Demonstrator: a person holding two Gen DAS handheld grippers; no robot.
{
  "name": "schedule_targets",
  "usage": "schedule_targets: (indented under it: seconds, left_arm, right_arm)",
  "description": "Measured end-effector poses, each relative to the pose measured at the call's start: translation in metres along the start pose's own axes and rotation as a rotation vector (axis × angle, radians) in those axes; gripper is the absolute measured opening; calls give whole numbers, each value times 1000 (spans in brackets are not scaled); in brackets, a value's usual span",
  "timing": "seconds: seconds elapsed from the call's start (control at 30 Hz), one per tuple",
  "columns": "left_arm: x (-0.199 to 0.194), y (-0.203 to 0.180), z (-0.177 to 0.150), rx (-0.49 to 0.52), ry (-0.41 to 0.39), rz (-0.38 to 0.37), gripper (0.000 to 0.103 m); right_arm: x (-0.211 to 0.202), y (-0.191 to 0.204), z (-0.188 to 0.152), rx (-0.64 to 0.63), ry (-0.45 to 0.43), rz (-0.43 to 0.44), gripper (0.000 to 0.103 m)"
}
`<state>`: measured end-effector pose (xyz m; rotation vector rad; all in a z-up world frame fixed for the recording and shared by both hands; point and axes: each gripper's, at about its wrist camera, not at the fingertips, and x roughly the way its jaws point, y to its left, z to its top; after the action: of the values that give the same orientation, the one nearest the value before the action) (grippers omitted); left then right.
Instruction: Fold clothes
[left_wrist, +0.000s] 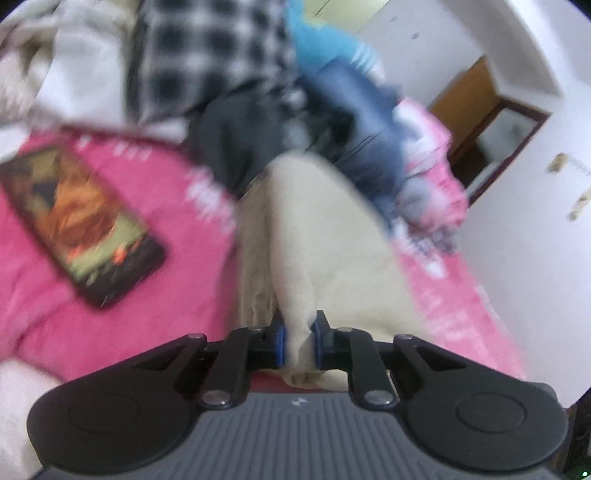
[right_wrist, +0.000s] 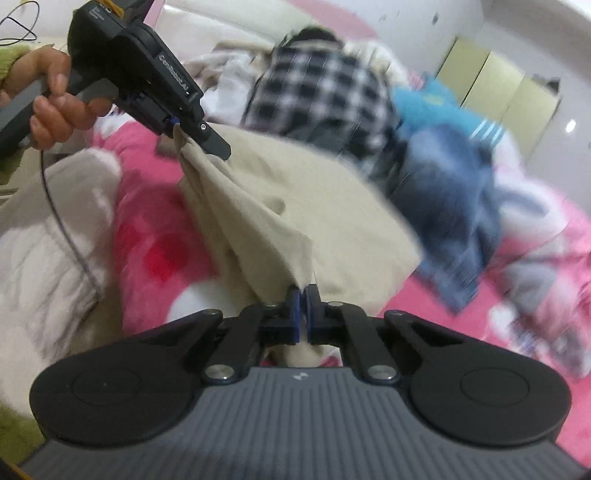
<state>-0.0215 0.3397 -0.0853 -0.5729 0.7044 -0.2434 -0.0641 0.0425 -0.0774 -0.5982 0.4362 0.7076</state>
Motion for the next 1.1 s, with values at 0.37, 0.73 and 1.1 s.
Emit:
schedule_targets:
  seconds: [0.37,0.73,1.1]
  left_arm:
    - [-31,-32,19,133,-118,-6,36]
    - [-5,-53,16,333,-78,78,34]
    - [-8,-62,29,313,-136,70,49]
  right_arm:
    - [-43,-33,9,143,-103,101,5]
    - [42,-37,12,242,-36,101,4]
    - [69,-85,-3,494,-32,141,5]
